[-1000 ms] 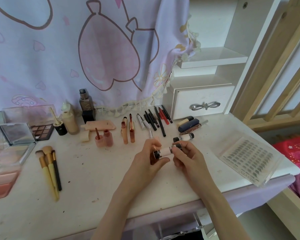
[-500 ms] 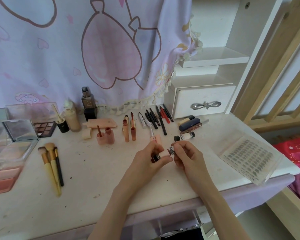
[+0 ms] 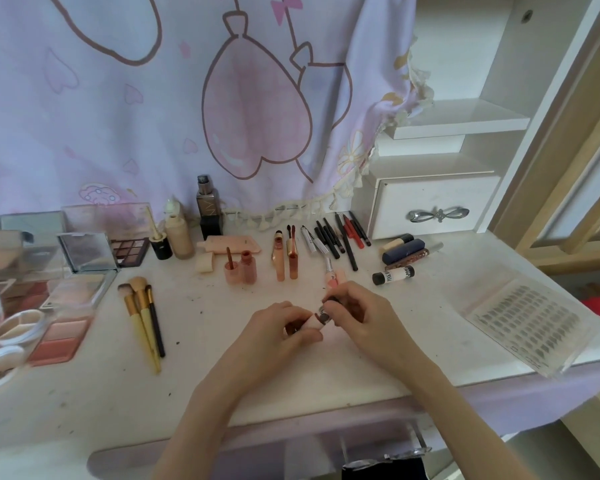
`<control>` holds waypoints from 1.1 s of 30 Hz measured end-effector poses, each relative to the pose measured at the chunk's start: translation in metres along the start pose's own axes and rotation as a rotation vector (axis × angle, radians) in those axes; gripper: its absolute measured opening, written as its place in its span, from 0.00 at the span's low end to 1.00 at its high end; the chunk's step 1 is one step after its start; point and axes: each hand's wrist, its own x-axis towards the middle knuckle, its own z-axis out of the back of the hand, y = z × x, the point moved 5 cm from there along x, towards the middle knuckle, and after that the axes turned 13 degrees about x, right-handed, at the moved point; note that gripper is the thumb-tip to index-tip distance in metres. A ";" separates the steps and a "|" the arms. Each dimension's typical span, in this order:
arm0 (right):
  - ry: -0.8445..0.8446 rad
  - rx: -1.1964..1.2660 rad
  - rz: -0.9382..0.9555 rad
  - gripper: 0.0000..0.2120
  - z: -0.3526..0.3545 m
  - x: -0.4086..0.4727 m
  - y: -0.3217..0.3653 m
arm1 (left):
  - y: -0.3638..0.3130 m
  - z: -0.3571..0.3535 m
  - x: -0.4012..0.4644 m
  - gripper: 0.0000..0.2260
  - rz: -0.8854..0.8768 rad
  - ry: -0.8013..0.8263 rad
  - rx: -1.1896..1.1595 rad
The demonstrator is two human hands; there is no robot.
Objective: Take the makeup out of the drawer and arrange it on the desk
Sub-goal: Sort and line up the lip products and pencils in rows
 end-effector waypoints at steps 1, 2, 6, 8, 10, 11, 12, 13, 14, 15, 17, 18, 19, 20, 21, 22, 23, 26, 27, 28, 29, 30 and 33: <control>-0.009 0.021 0.011 0.08 0.000 0.005 0.005 | 0.006 0.005 -0.004 0.05 0.010 -0.006 0.018; -0.038 0.077 0.017 0.07 0.002 0.011 0.010 | 0.013 0.010 -0.010 0.04 0.030 -0.004 0.035; -0.279 0.518 0.032 0.07 0.028 0.028 0.027 | 0.045 0.028 -0.030 0.04 0.211 -0.103 0.018; -0.255 0.790 -0.079 0.06 0.019 0.031 0.024 | 0.059 0.039 -0.035 0.05 0.312 -0.285 -0.063; -0.124 0.920 -0.249 0.03 -0.008 0.028 0.012 | 0.067 0.045 -0.036 0.04 0.383 -0.416 -0.107; -0.073 0.940 -0.323 0.06 -0.022 0.025 0.005 | 0.069 0.046 -0.035 0.03 0.408 -0.449 -0.114; -0.042 0.965 -0.379 0.09 -0.034 0.023 -0.001 | 0.072 0.045 -0.034 0.03 0.429 -0.474 -0.111; -0.033 0.999 -0.416 0.10 -0.044 0.022 -0.006 | 0.074 0.045 -0.033 0.04 0.449 -0.496 -0.096; -0.034 1.022 -0.433 0.10 -0.052 0.022 -0.010 | 0.076 0.045 -0.032 0.06 0.462 -0.518 -0.074; -0.035 1.026 -0.440 0.09 -0.058 0.023 -0.013 | 0.078 0.044 -0.031 0.09 0.472 -0.533 -0.045; -0.035 0.972 -0.454 0.08 -0.070 0.027 -0.019 | 0.080 0.045 -0.029 0.11 0.483 -0.552 -0.005; -0.040 0.924 -0.458 0.08 -0.075 0.029 -0.021 | 0.081 0.045 -0.027 0.12 0.486 -0.562 0.000; -0.048 0.865 -0.461 0.08 -0.079 0.032 -0.023 | 0.082 0.046 -0.026 0.11 0.489 -0.565 0.005; -0.061 0.783 -0.447 0.08 -0.081 0.035 -0.023 | 0.082 0.046 -0.025 0.11 0.492 -0.567 0.014; -0.073 0.663 -0.417 0.08 -0.082 0.039 -0.022 | 0.083 0.046 -0.024 0.11 0.499 -0.568 0.018; -0.079 0.498 -0.368 0.08 -0.081 0.044 -0.020 | 0.084 0.046 -0.023 0.10 0.504 -0.570 0.015; -0.079 0.322 -0.310 0.07 -0.081 0.049 -0.018 | 0.084 0.046 -0.023 0.10 0.507 -0.570 0.011; -0.066 0.007 -0.171 0.08 -0.086 0.059 -0.013 | 0.085 0.045 -0.022 0.09 0.506 -0.566 0.009; -0.064 -0.030 -0.140 0.08 -0.088 0.060 -0.013 | 0.086 0.045 -0.022 0.08 0.508 -0.566 0.008; -0.061 -0.056 -0.114 0.08 -0.091 0.062 -0.013 | 0.087 0.045 -0.022 0.08 0.511 -0.569 0.005; -0.053 -0.083 -0.093 0.07 -0.094 0.063 -0.014 | 0.087 0.046 -0.022 0.07 0.513 -0.571 0.002; -0.040 -0.119 -0.073 0.07 -0.096 0.064 -0.016 | 0.088 0.046 -0.021 0.06 0.511 -0.570 0.001; -0.006 -0.261 -0.023 0.07 -0.103 0.067 -0.019 | 0.089 0.045 -0.019 0.05 0.498 -0.538 0.013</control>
